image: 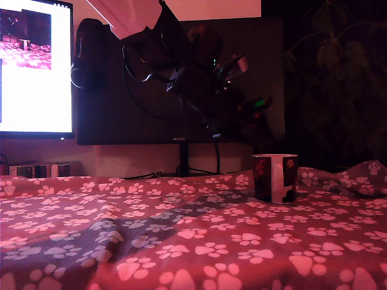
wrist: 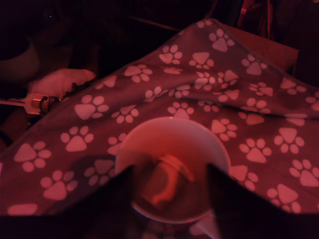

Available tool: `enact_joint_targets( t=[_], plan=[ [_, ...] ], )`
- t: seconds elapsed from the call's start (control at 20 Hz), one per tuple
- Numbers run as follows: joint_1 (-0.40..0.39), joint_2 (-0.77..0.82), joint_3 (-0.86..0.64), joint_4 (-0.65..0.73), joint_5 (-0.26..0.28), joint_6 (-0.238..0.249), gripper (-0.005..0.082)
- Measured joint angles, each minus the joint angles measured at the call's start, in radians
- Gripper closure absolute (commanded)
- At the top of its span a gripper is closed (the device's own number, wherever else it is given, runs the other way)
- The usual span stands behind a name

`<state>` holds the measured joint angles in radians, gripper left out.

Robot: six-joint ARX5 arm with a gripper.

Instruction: Pick up the coffee capsules on the table and drop them inside the coffee cup

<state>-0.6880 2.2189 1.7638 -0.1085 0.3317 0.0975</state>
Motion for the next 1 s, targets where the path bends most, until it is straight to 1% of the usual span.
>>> enact_joint_targets(
  t=[0.2,0.35,0.5,0.65,1.0],
  plan=[
    [0.000,0.000,0.001,-0.013,0.000,0.000,0.0789],
    [0.000,-0.016,0.002,-0.059,0.000,0.000,0.0789],
    [0.001,-0.066,0.002,-0.104,0.002,0.013,0.0789],
    [0.006,-0.126,0.002,-0.104,0.035,0.034,0.0789],
    [0.032,-0.158,0.008,-0.104,0.045,0.038,0.0789]
  ],
)
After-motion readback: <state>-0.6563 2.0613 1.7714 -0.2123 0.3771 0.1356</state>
